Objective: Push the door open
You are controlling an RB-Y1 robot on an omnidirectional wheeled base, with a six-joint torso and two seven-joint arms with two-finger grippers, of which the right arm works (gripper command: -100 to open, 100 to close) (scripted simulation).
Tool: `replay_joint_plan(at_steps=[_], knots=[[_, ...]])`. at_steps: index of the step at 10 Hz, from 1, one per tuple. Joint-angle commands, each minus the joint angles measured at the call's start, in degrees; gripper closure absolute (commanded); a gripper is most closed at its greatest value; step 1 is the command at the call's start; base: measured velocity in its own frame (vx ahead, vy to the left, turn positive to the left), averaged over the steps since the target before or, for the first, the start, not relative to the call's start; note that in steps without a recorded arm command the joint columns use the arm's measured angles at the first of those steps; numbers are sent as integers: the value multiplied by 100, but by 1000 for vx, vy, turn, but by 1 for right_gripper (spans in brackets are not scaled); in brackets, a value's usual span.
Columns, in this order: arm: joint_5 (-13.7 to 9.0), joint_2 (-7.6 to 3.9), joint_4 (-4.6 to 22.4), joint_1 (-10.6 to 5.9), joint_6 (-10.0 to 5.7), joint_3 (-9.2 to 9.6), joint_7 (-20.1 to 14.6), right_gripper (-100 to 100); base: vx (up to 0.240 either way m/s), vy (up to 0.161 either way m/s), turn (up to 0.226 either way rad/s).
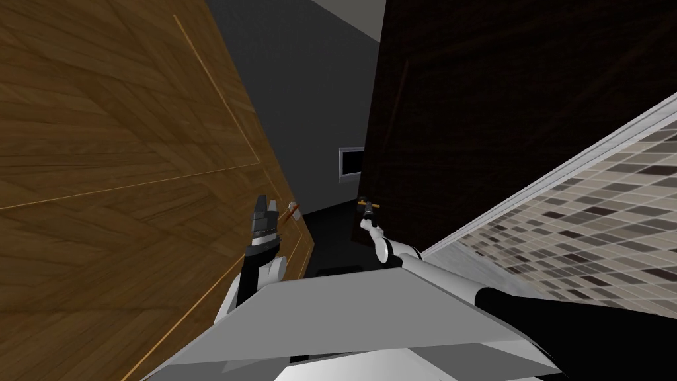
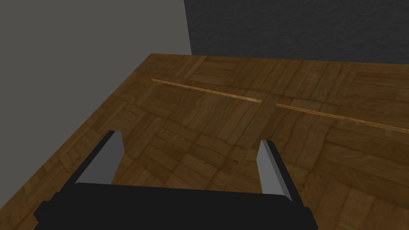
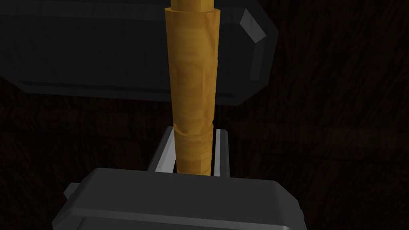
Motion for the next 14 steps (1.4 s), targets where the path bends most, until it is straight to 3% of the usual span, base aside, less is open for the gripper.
replay_joint_plan(at_steps=[1,4,5,6,8,9,13,14], knots=[[-36,76,-59,-18,-41,-129,178,100,144,32,-92],[-88,280,-45,-79,-109,-309,438,100,152,12,-92],[-75,254,-63,-17,-68,-267,367,100,65,1,-20],[-141,132,-83,-55,-153,-446,548,100,114,-41,-4],[-141,132,-83,-55,-153,-446,548,100,133,19,-25],[-198,91,-92,-80,-222,-601,697,100,148,16,-53],[-246,96,-100,-101,-280,-731,822,100,130,-13,-20],[-294,136,-107,-122,-339,-863,948,100,143,0,-52]])
